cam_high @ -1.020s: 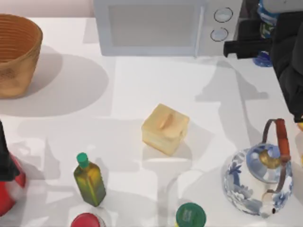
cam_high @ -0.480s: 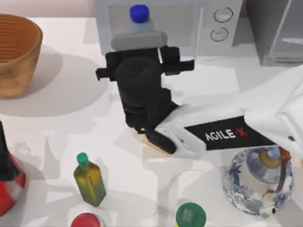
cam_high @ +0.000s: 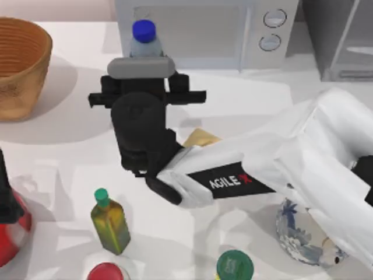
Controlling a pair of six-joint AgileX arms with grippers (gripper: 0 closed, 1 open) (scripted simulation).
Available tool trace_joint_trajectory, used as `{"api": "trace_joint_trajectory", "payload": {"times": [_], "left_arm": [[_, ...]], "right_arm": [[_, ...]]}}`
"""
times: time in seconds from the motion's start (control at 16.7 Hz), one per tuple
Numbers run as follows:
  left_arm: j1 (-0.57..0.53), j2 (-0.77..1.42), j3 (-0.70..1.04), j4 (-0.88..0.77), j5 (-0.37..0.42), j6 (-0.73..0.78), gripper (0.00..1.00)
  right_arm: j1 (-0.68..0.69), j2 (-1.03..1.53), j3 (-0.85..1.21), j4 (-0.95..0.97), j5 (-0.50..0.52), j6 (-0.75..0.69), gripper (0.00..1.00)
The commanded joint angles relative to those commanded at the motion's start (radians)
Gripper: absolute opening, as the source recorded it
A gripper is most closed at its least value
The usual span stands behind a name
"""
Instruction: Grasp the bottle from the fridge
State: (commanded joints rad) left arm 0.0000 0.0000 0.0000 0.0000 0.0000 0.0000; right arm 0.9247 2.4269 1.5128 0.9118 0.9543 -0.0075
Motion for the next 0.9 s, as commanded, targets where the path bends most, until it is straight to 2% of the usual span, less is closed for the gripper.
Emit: {"api": "trace_joint_trajectory", "payload": {"times": [0.24, 0.66, 0.9], "left_arm": [[0.0, 0.0, 0.0, 0.0, 0.0, 0.0, 1.0], [0.0, 0.0, 0.0, 0.0, 0.0, 0.0, 1.0], [0.0, 0.0, 0.0, 0.0, 0.0, 0.0, 1.0]], "right_arm": [[-0.009, 0.014, 0.007, -0.008, -0.007, -0.002, 0.0], [-0.078, 0.179, 0.209, -0.033, -0.076, -0.005, 0.0], [-0.086, 0.193, 0.231, -0.034, -0.084, -0.004, 0.0]]}}
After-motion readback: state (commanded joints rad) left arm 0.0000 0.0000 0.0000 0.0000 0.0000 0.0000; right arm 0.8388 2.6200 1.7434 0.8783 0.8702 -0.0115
